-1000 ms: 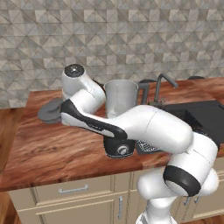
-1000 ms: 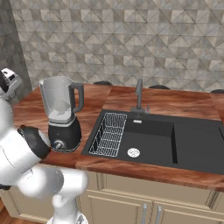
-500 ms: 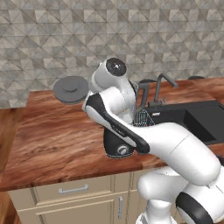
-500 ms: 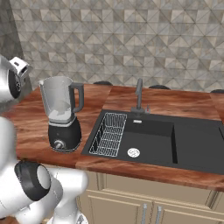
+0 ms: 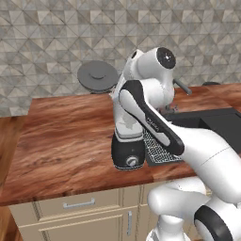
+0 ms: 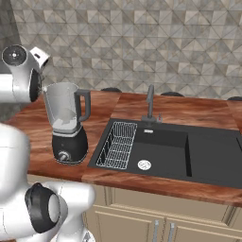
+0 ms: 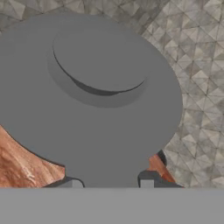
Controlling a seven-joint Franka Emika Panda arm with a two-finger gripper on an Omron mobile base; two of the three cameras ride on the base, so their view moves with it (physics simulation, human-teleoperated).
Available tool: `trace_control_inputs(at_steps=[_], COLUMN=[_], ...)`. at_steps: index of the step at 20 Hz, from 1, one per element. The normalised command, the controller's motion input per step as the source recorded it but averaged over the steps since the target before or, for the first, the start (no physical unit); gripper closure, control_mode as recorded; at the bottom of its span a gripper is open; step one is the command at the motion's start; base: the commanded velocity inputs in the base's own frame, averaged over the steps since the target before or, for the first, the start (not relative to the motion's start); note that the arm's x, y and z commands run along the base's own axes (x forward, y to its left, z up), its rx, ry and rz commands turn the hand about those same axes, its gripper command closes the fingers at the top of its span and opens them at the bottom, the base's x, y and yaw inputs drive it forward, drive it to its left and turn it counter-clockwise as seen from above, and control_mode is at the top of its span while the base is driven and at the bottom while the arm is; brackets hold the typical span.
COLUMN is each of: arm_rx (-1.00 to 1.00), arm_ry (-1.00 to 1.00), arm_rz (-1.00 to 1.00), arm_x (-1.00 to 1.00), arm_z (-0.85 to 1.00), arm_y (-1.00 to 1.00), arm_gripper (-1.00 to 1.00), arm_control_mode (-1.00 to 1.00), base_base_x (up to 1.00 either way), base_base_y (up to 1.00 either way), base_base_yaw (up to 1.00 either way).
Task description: Open the blender lid, put the pear in the blender, close the lid, and start the blender.
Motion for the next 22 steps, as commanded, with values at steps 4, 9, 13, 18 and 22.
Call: trace_control_inputs(at_steps=[4,9,13,18,22], arm_rx=[0.0,-0.03,-0.01,0.0,0.0], arm_ry=[0.0,0.0,0.01,0.0,0.01], arm_rz=[0.05,0.04,0.15,0.2,0.2], arm_x=[0.0,0.0,0.0,0.0,0.0], arm_z=[0.32,0.08,-0.03,-0.06,-0.06], arm_y=[-0.62,-0.52,-0.52,-0.48,-0.39], arm_gripper=[1.0,1.0,1.0,1.0,1.0], arm_control_mode=[-1.0,-1.0,-1.0,-1.0,-1.0], base_base_x=[0.0,0.0,0.0,0.0,0.0], base_base_y=[0.0,0.0,0.0,0.0,0.0], base_base_yaw=[0.0,0.0,0.0,0.0,0.0])
